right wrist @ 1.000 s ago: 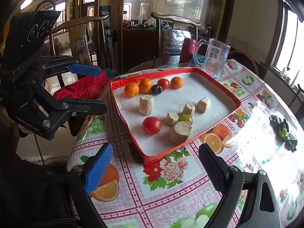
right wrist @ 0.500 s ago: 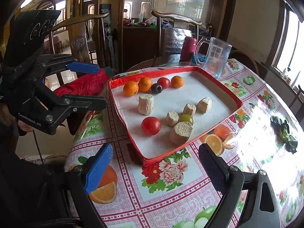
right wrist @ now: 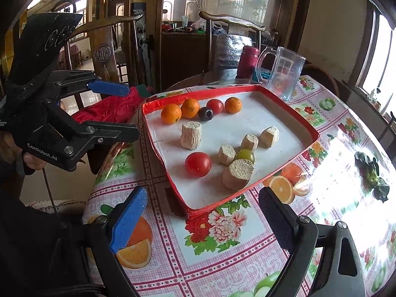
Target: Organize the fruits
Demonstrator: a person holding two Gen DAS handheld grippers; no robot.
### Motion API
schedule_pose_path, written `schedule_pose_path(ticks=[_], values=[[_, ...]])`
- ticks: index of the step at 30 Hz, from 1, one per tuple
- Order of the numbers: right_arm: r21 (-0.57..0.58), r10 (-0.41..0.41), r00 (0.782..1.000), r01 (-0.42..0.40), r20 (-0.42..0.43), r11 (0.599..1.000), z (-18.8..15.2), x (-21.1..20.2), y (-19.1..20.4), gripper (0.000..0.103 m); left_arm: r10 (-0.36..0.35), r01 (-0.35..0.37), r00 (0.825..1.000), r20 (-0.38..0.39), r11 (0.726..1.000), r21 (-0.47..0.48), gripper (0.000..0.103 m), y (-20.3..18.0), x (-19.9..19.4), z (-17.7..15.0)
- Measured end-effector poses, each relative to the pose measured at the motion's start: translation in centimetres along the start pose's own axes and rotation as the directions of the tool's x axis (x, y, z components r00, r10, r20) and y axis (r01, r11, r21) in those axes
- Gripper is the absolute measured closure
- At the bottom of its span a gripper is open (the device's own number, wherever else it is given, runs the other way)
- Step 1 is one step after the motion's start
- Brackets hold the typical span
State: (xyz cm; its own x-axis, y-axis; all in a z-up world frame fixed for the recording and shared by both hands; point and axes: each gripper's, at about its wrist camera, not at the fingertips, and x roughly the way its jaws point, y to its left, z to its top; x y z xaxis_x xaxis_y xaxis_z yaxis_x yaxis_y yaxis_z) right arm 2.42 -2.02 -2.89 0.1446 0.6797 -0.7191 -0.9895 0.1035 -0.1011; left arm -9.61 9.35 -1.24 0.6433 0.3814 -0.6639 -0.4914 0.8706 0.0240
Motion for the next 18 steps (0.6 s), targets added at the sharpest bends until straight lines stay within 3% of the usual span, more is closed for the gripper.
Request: schedule_pose_path(ticks=[18], values=[[0.047, 0.007, 1.000, -0.006, -0.010, 0.999, -0.54, 0.07, -0.75, 0.010, 0.009, -0.008, 1.000, -0.006, 1.000, 0.010, 0.016, -0.78, -0.06, 0.54]])
